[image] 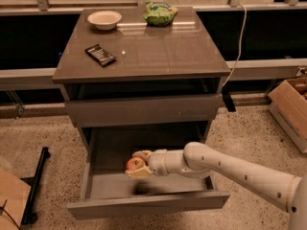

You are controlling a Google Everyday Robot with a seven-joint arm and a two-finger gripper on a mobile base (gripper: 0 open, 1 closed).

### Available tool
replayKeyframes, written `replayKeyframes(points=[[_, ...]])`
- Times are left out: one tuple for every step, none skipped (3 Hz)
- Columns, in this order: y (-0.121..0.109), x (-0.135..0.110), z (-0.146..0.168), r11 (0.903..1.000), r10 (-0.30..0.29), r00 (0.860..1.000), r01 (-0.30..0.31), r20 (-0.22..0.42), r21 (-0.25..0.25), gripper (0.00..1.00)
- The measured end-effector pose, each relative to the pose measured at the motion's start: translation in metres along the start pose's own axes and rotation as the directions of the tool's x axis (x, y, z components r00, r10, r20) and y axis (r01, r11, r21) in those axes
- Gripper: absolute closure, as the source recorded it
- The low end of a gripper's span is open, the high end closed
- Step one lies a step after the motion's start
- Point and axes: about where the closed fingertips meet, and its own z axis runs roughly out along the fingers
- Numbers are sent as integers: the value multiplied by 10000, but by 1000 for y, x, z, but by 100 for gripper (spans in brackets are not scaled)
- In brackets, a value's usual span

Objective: Pick apple from middle drawer and place on counter

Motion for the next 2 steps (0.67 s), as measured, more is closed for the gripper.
replayKeyframes(points=[[-6,-43,-61,9997,-203,9996,201,176,110,100],[-8,-103,-118,9969,-741,9972,742,-50,250,100]])
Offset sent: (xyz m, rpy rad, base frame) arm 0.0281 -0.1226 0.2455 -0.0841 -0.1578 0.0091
